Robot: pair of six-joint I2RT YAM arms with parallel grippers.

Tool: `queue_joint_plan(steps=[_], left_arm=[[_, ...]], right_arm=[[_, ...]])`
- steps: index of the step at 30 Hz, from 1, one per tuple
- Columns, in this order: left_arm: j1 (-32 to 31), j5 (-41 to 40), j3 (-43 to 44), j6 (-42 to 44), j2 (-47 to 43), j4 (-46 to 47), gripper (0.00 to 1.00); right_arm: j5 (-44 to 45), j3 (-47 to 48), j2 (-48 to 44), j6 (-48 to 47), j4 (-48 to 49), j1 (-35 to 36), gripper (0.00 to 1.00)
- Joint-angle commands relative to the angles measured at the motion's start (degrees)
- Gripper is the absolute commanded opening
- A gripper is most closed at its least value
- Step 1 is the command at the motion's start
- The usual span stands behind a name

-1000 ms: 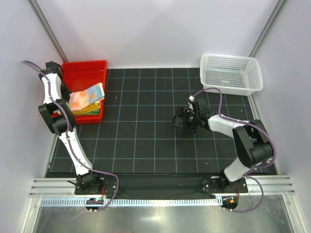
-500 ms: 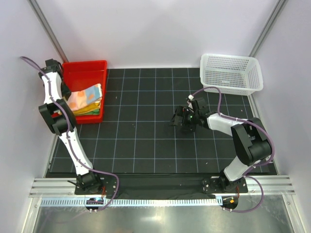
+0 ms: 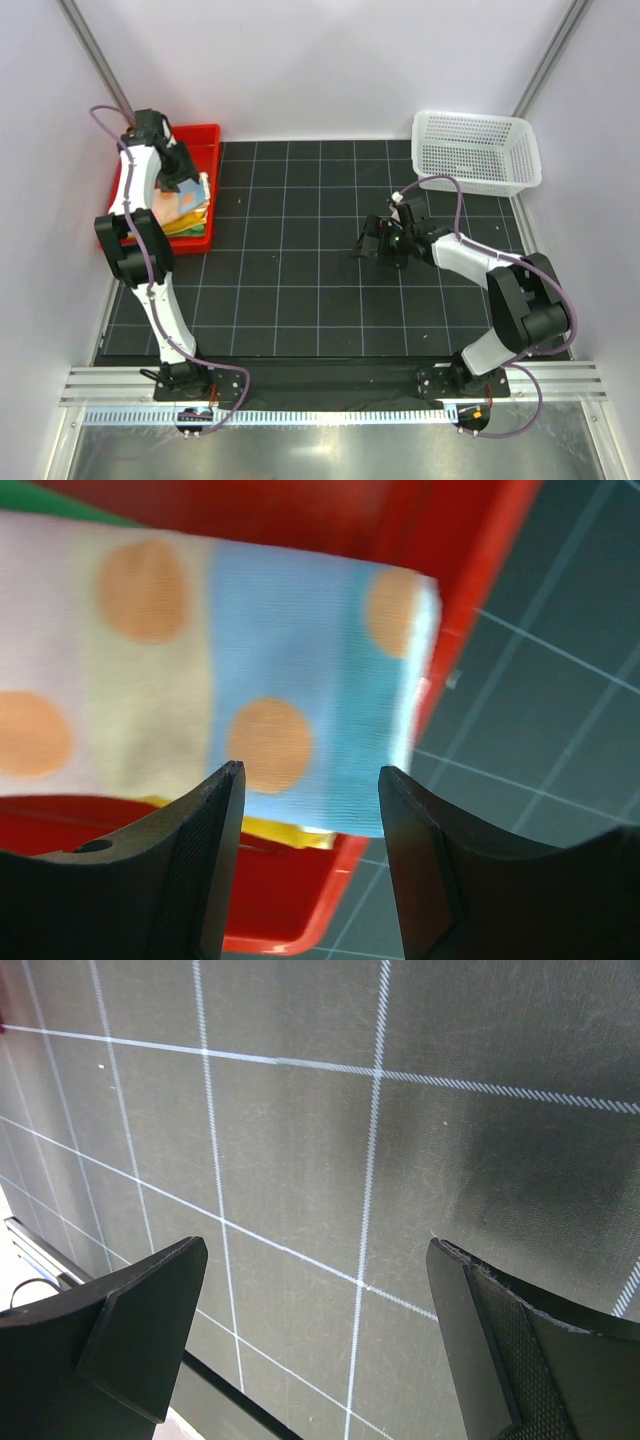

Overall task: Fold and stack the towels
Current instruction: Neatly place the folded towel into the bin

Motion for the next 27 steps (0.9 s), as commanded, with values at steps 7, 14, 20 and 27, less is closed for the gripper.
queue_joint_plan(steps=[7, 14, 20, 27], left_arm=[[-4.94, 3.26, 0.56, 3.3, 0.74, 1.68, 0.56], [-7.05, -7.28, -1.02, 4.09, 0.74, -1.31, 0.48], [-7.92, -6.06, -3.66, 5.14, 0.65, -0.61, 0.43], [-8.63, -6.41, -4.81, 5.14, -0.58, -2.54, 0.26]], right_arm=[[1.35, 1.82, -3.67, -0.03, -1.11, -0.03, 1.0], [1.09, 2.0, -3.32, -0.29, -1.2, -0.03, 1.0], [1.09, 1.82, -4.02, -0.64, -1.73, -0.03, 1.0], [1.35, 2.17, -5.78, -0.82, -2.96, -0.03, 1.0]])
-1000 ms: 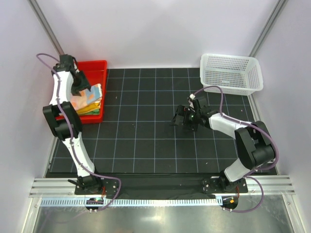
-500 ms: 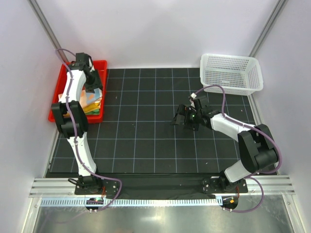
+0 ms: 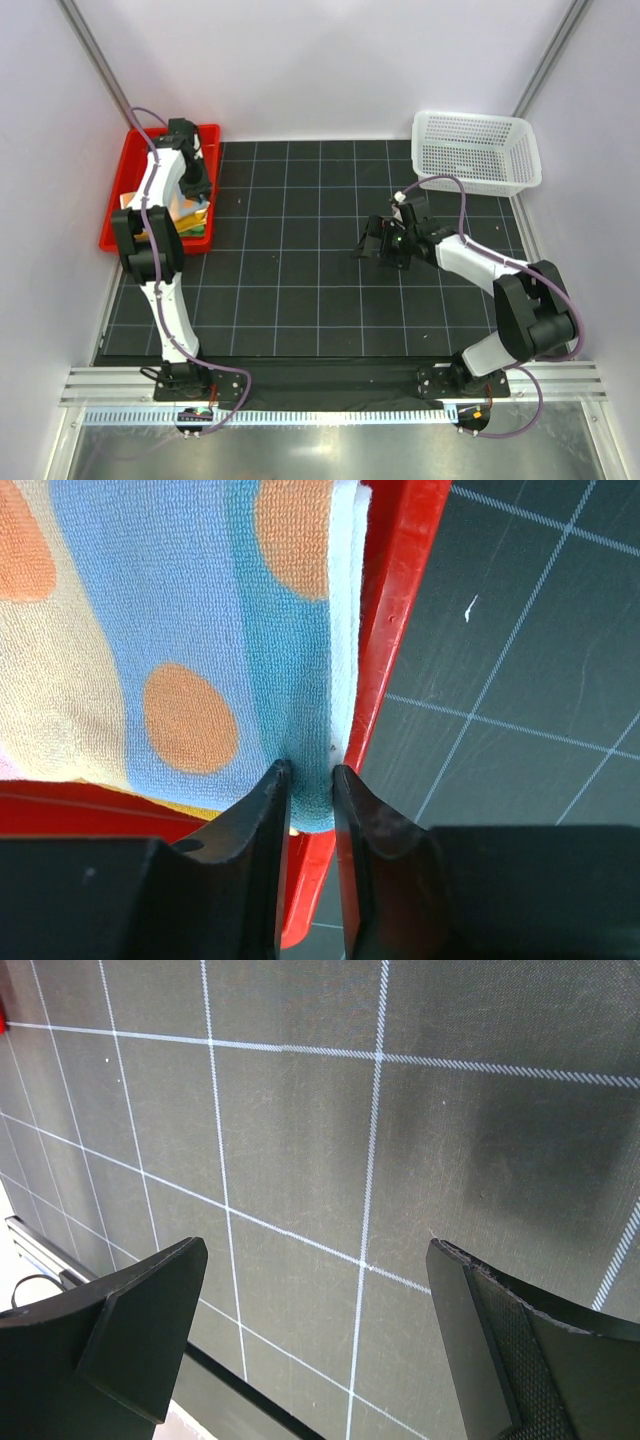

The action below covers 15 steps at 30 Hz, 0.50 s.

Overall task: Fold and stack the towels
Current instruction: Neatly place the folded towel into the bin

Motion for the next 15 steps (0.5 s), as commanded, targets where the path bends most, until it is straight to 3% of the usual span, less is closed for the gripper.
queue_joint_plan(steps=[1, 9, 15], left_arm=[[-0.72, -1.62, -0.87, 0.92, -1.85, -2.04, 0.24], [-0.81, -3.65, -3.51, 0.93, -6.15, -4.68, 0.21], [-0.89, -3.65, -1.76, 0.14, -7.12, -7.66, 0.49]], right_arm=[[0.63, 2.26, -3.22, -0.73, -0.49, -0.03, 1.0], [0.89, 1.91, -6.12, 0.06, -1.81, -0.03, 1.0], [1.51, 2.08, -8.41, 0.32, -3.74, -0.03, 1.0]])
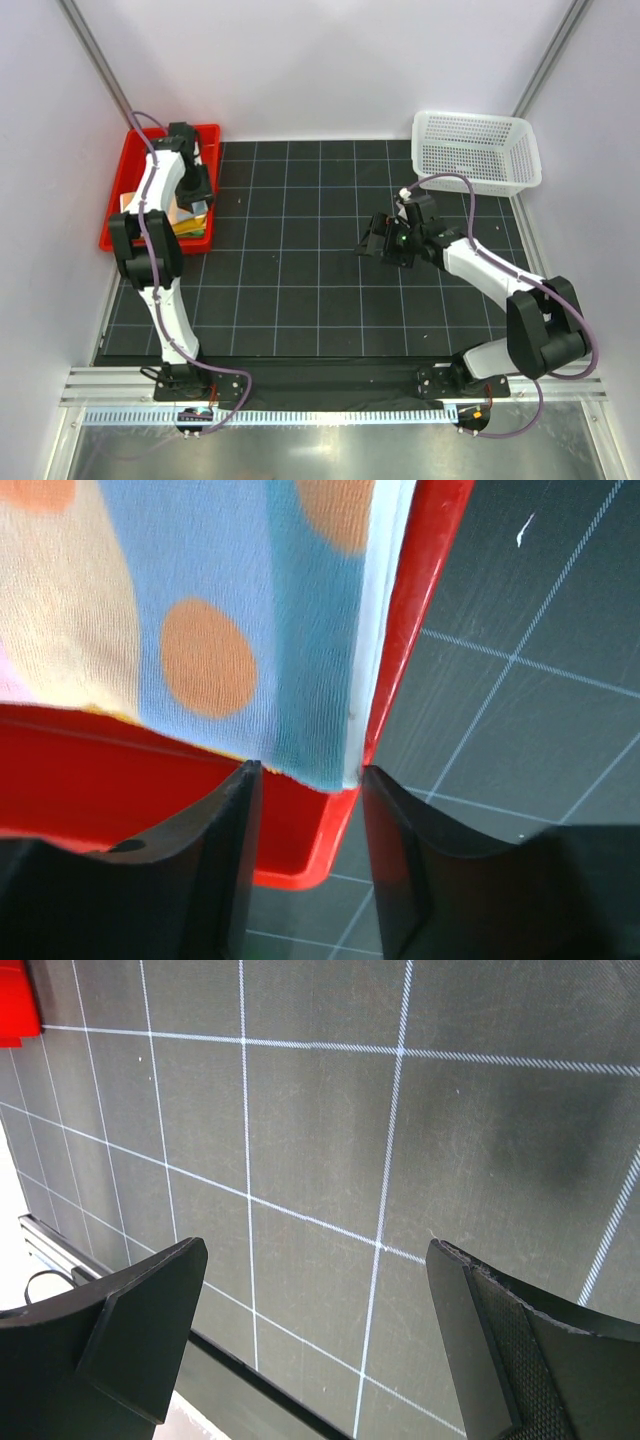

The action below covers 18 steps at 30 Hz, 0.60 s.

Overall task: Fold and stack the towels
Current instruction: Neatly place the folded towel into the bin

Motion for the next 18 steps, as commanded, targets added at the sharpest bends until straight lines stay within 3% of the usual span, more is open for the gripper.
queue_joint_plan(steps=[1, 5, 8, 12, 13, 18], left_arm=[[-0.26, -0.83, 2.09, 0.02, -4.63, -3.4, 0.5], [-1.4, 1.45, 3.59, -0.77, -8.84, -4.9, 0.52], [-5.06, 8.27, 0.96, -1.56, -15.24, -2.01, 0.54], [-10.27, 17.17, -10.25, -3.92, -25.62, 8.77, 0.83], [-11.32, 19.28, -12.3, -4.28, -27.56, 11.16, 0.98], [-16.94, 28.6, -25.31, -10.16, -39.33, 28.04, 0.99]], right_arm=[[1.05, 2.35, -3.03, 0.17, -1.54, -0.03, 1.0], [1.67, 4.54, -3.39, -0.62, -4.69, -0.03, 1.0], [3.16, 7.09, -3.65, -1.41, -7.5, -0.03, 1.0], [8.41, 8.68, -7.68, -3.08, -8.84, -0.03, 1.0], [9.74, 8.68, -10.04, -3.17, -8.83, -0.03, 1.0], [16.77, 9.38, -18.05, -4.4, -9.63, -0.03, 1.0]])
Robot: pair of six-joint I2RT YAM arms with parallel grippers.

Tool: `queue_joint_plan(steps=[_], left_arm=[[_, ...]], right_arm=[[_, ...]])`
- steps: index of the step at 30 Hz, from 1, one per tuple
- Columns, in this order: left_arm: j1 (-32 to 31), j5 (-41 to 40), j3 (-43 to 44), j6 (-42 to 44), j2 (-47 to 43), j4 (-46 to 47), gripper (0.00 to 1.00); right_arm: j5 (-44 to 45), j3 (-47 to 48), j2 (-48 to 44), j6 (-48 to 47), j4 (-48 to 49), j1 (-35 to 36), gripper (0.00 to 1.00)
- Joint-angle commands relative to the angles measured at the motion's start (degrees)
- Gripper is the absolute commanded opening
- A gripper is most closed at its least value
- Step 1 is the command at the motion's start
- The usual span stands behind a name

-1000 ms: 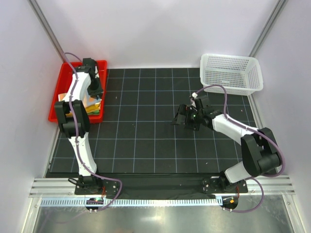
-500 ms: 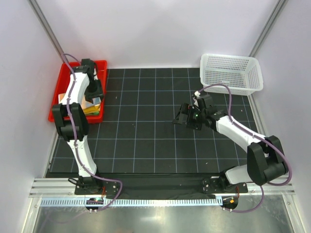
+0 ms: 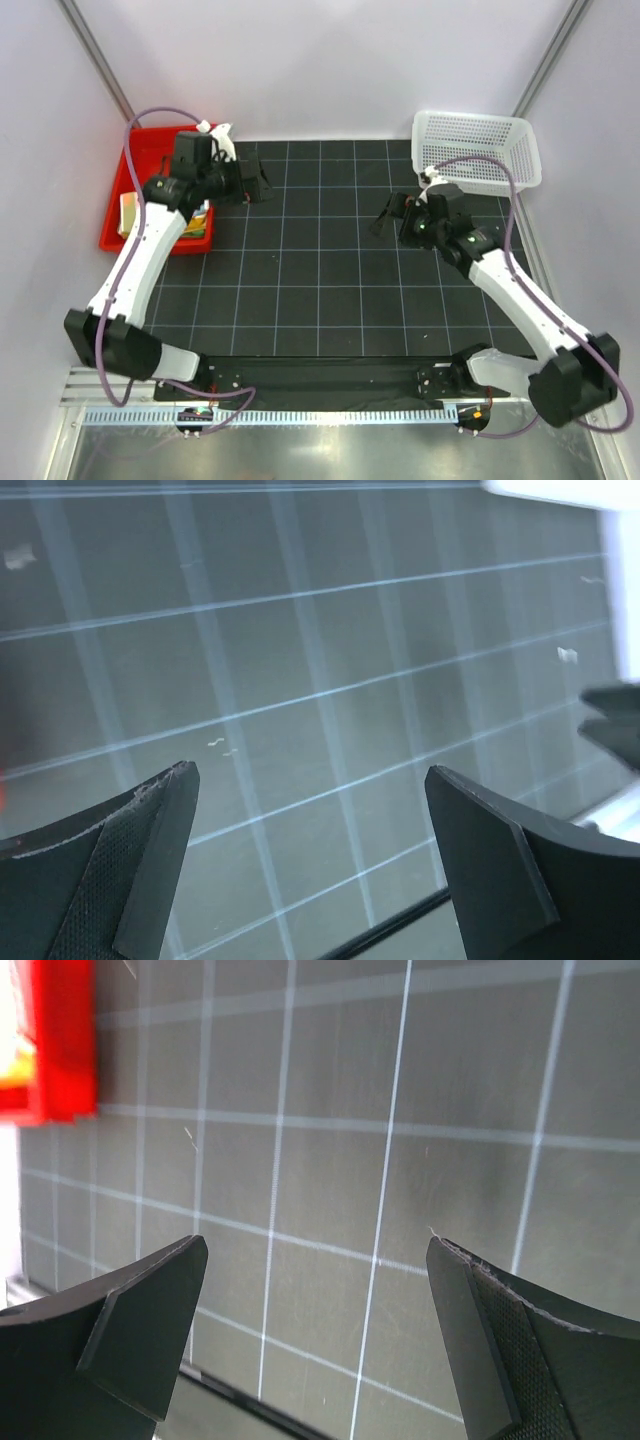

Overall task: Fold and stack the towels
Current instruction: Neatly place the folded towel into the bin

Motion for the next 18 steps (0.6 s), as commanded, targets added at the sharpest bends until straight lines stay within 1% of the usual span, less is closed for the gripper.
queue_joint_plan(steps=[1, 2, 3, 4, 5, 7, 11, 18], left_arm=[[-2.4, 9.62, -9.22, -4.92, -5.32, 15.57, 1.0], [-3.54, 9.97, -10.74, -5.71, -6.29, 19.24, 1.0], [-4.59, 10.24, -12.32, -6.76, -6.99, 20.67, 1.0], [-6.78, 10.15, -13.47, -6.86, -8.13, 21.82, 1.0], [-7.67, 9.81, -15.13, -6.78, -8.4, 22.87, 1.0], [-9.95, 7.52, -16.02, -6.69, -9.02, 23.06, 1.0], [-12.07, 6.55, -16.91, -6.77, -9.37, 23.5, 1.0], [-13.66, 5.06, -17.08, -6.86, -9.2, 23.85, 1.0]], right_arm=[[7.18, 2.87, -6.62, -1.97, 0.38, -0.03, 1.0], [8.67, 2.87, -8.9, -2.06, 0.56, -0.12, 1.0], [8.69, 3.13, -10.06, -2.24, 0.39, -0.03, 1.0], [10.95, 3.22, -10.94, -2.59, 0.39, -0.03, 1.0], [11.41, 3.22, -12.34, -3.11, 0.47, -0.03, 1.0], [12.11, 3.39, -13.4, -3.64, -0.13, -0.03, 1.0], [13.34, 3.57, -14.72, -3.82, -1.46, -0.03, 1.0], [14.92, 3.92, -15.87, -5.31, -2.42, -0.03, 1.0]])
